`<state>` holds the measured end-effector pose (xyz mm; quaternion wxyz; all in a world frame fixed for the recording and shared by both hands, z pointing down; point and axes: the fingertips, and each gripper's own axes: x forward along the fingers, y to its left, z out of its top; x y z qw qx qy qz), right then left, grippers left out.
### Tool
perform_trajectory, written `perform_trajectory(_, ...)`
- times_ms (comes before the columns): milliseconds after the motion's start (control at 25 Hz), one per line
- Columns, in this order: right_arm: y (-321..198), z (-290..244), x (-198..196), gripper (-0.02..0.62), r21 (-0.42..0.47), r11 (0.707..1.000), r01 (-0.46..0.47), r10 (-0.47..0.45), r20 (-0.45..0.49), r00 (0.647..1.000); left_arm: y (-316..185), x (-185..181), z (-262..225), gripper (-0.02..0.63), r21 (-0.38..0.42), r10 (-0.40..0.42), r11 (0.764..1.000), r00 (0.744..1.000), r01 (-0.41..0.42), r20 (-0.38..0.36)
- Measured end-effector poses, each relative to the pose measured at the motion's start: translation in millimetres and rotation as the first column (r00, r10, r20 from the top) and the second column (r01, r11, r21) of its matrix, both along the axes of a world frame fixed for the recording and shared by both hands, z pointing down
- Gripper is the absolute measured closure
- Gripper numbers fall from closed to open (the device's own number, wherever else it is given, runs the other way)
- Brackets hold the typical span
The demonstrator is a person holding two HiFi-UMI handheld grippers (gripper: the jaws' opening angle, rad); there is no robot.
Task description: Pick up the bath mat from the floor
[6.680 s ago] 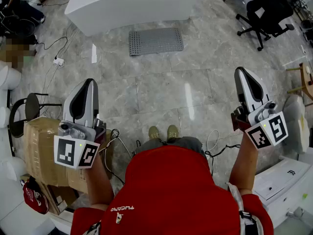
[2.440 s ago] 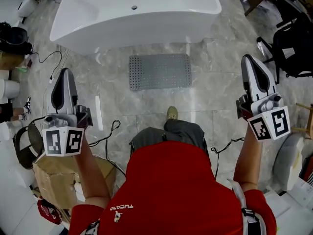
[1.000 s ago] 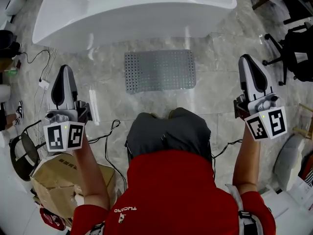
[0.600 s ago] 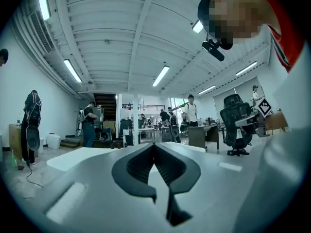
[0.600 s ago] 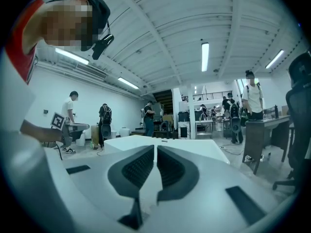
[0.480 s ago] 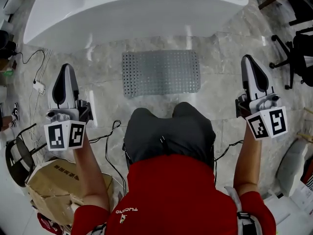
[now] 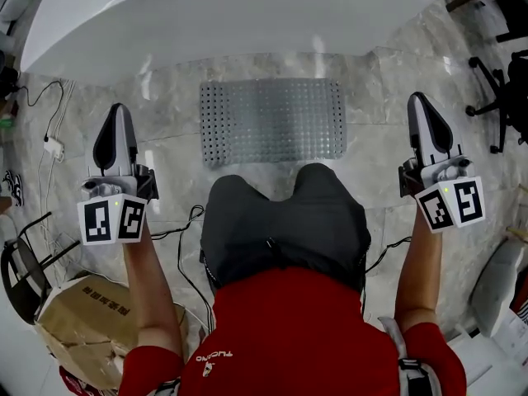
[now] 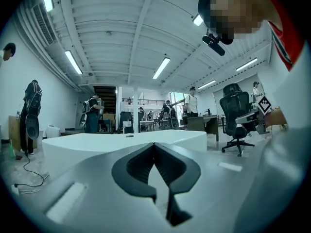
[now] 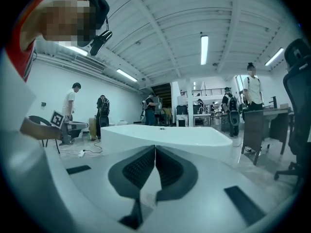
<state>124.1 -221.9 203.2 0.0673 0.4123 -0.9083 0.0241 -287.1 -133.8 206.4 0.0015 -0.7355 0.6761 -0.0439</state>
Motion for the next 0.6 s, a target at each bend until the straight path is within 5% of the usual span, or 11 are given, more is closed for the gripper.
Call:
perform_trajectory(440,-22,114,2,0.589,-0.082,0.996,-0.023,0.018,-0.068,0.998,-20,-8,127,0.594,-0.147,0.026,0.989,1.000,-0.028,-0.017)
perform_trajectory(600,-29,159,-4,0.503,-0.131,0.991,-0.016,0.001,-0.115,0.993,-24,-17,168,0.553,-0.207,0.023,0.978,0.999,-0.033,-0.048)
